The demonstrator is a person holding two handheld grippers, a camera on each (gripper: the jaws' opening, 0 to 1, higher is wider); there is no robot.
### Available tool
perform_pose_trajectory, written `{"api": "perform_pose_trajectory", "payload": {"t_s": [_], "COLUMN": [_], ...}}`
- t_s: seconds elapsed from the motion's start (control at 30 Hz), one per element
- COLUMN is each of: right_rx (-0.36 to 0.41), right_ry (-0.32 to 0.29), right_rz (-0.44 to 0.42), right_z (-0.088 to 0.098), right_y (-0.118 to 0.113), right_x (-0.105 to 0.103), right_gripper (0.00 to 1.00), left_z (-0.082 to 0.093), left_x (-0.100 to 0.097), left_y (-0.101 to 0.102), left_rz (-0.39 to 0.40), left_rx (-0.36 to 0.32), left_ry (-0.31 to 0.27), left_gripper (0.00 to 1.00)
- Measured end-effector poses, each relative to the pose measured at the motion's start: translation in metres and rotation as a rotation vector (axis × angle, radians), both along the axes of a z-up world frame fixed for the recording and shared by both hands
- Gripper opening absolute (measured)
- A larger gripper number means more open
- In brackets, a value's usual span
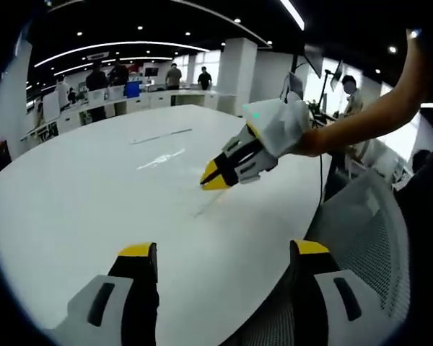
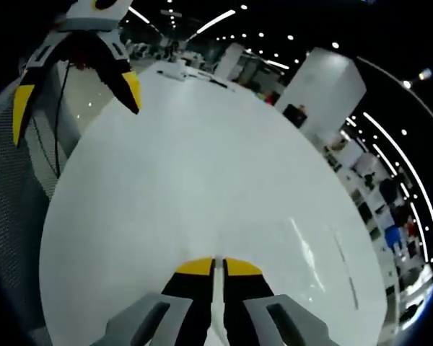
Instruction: Open the resealable bag by pulling the two sides of the seal apart until the entire bag opening is separated and visibly accessible.
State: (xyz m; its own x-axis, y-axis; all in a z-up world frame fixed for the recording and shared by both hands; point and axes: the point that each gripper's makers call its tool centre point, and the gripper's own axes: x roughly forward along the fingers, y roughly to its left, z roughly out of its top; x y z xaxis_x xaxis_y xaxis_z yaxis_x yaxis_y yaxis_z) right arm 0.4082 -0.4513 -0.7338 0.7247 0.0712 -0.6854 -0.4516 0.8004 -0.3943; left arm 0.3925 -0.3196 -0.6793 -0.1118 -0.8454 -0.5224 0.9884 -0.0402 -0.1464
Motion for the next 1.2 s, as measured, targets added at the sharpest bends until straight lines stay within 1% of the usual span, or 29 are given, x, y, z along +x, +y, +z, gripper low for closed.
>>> {"api": "perform_pose_trajectory", "payload": {"t_s": [0.17, 0.27, 0.33, 0.4, 0.47, 0.53, 0.57, 0.67, 0.7, 0.8, 0.9, 1.03, 1.07, 1.17, 1.2], "right_rx": [0.012, -0.007, -0.009, -0.004, -0.003, -0.004, -0.015, -0.022, -0.025, -0.02, 0.001, 0.01, 0.017, 0.026, 0.031], "right_ry": [-0.003, 0.001, 0.002, 0.0, -0.002, -0.004, -0.013, -0.019, -0.026, -0.039, -0.066, -0.076, -0.079, -0.085, -0.088], "right_rz": [-0.003, 0.023, 0.03, 0.04, 0.048, 0.055, 0.055, 0.06, 0.065, 0.066, 0.043, 0.048, 0.047, 0.038, 0.037], "right_z": [0.008, 0.011, 0.013, 0.015, 0.017, 0.019, 0.021, 0.024, 0.027, 0.031, 0.037, 0.039, 0.04, 0.042, 0.043], "right_y": [0.004, 0.01, 0.013, 0.019, 0.023, 0.028, 0.03, 0.034, 0.037, 0.042, 0.049, 0.058, 0.06, 0.062, 0.063], "right_x": [-0.01, -0.017, -0.02, -0.024, -0.026, -0.028, -0.029, -0.032, -0.033, -0.035, -0.037, -0.042, -0.043, -0.045, -0.046], "right_gripper": [0.0, 0.0, 0.0, 0.0, 0.0, 0.0, 0.0, 0.0, 0.0, 0.0, 0.0, 0.0, 0.0, 0.0, 0.0], "left_z": [0.004, 0.004, 0.004, 0.005, 0.005, 0.006, 0.007, 0.008, 0.01, 0.012, 0.014, 0.013, 0.011, 0.011, 0.011], "left_x": [-0.002, -0.003, -0.003, -0.003, -0.003, -0.001, 0.002, 0.002, 0.003, 0.003, 0.001, -0.001, -0.001, 0.002, 0.001], "left_y": [-0.008, -0.011, -0.013, -0.015, -0.016, -0.018, -0.02, -0.023, -0.025, -0.028, -0.032, -0.036, -0.036, -0.041, -0.043], "left_rz": [-0.035, -0.07, -0.088, -0.113, -0.129, -0.127, -0.118, -0.122, -0.126, -0.14, -0.17, -0.211, -0.234, -0.234, -0.236], "left_rx": [-0.004, 0.001, 0.003, 0.01, 0.016, 0.019, 0.018, 0.015, 0.013, 0.013, 0.009, 0.03, 0.043, 0.057, 0.055], "left_ry": [-0.027, -0.045, -0.06, -0.086, -0.105, -0.127, -0.138, -0.139, -0.149, -0.171, -0.184, -0.233, -0.263, -0.303, -0.306], "left_gripper": [0.71, 0.68, 0.68, 0.68, 0.65, 0.62, 0.63, 0.62, 0.62, 0.62, 0.62, 0.61, 0.61, 0.6, 0.59]}}
